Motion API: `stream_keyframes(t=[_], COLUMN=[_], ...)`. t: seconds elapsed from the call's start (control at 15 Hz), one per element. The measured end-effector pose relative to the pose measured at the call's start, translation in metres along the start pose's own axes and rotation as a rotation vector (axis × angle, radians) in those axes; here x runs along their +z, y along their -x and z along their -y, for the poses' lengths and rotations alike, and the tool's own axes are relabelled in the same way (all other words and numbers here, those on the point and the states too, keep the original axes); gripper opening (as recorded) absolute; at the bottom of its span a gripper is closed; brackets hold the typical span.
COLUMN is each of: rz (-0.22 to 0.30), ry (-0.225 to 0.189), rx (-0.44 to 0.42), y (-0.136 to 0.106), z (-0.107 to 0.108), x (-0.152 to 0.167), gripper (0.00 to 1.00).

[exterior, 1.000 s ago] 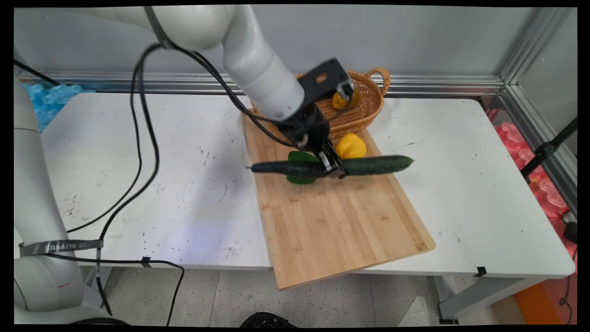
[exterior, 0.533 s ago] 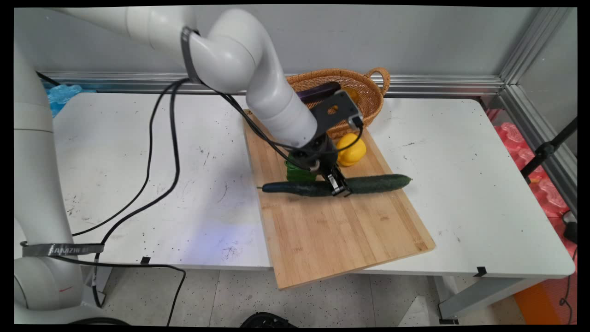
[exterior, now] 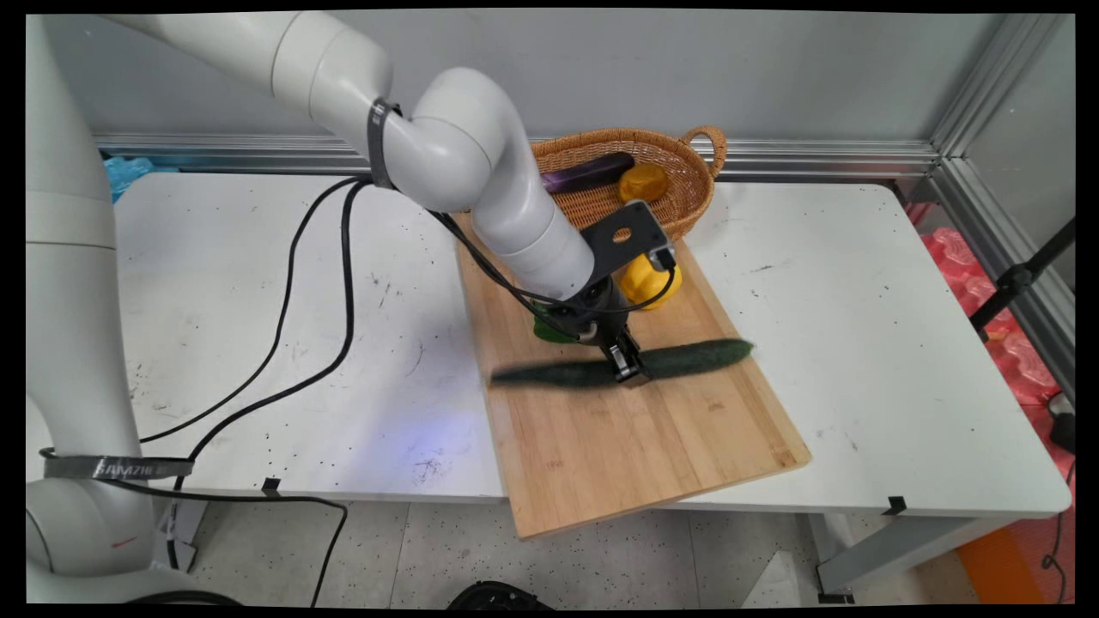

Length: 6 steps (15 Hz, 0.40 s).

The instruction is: Place the picked object on the cutting board

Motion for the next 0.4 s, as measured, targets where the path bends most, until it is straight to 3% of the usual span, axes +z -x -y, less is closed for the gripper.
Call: stream_keyframes(t=[0.4], rz=[-0.003], ry=[0.005], rx=[0.022], y=[0.012], z=[-0.001], x=[0.002], gripper=[1.00])
